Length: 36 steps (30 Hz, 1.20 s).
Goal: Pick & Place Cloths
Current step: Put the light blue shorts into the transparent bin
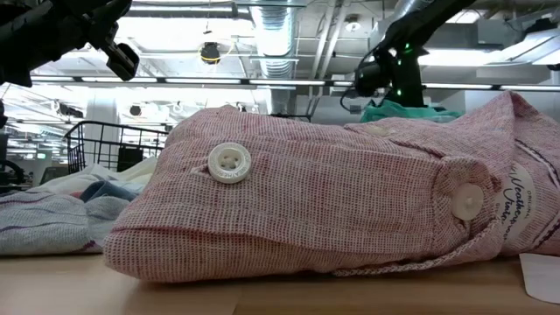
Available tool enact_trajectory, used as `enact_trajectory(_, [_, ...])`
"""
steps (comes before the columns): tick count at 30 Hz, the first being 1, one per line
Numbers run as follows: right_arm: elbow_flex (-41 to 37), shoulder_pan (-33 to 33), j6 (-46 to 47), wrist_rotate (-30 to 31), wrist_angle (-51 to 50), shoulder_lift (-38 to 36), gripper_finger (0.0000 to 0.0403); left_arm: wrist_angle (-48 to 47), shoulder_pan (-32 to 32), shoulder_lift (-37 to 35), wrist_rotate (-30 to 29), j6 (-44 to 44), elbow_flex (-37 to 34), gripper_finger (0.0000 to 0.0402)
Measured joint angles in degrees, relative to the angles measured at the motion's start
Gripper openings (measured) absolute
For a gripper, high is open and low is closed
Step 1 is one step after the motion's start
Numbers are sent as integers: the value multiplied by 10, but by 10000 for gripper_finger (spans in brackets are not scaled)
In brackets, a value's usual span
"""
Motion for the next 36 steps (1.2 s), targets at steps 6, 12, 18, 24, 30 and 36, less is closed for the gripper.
enact_trajectory(6, [34,0,62,-14,-2,-66,277,0,0,0,0,0,0,2])
enact_trajectory(12, [62,45,228,-63,-12,-133,284,0,0,0,0,0,0,2])
enact_trajectory(18, [62,136,379,-12,-106,-150,211,0,0,0,0,0,0,2])
enact_trajectory(24, [62,169,547,5,-38,-110,44,0,0,0,0,0,0,2])
enact_trajectory(30, [62,180,645,2,40,-58,17,0,0,0,0,0,0,2])
enact_trajectory(36, [62,194,768,51,23,-40,6,0,0,0,0,0,0,2])
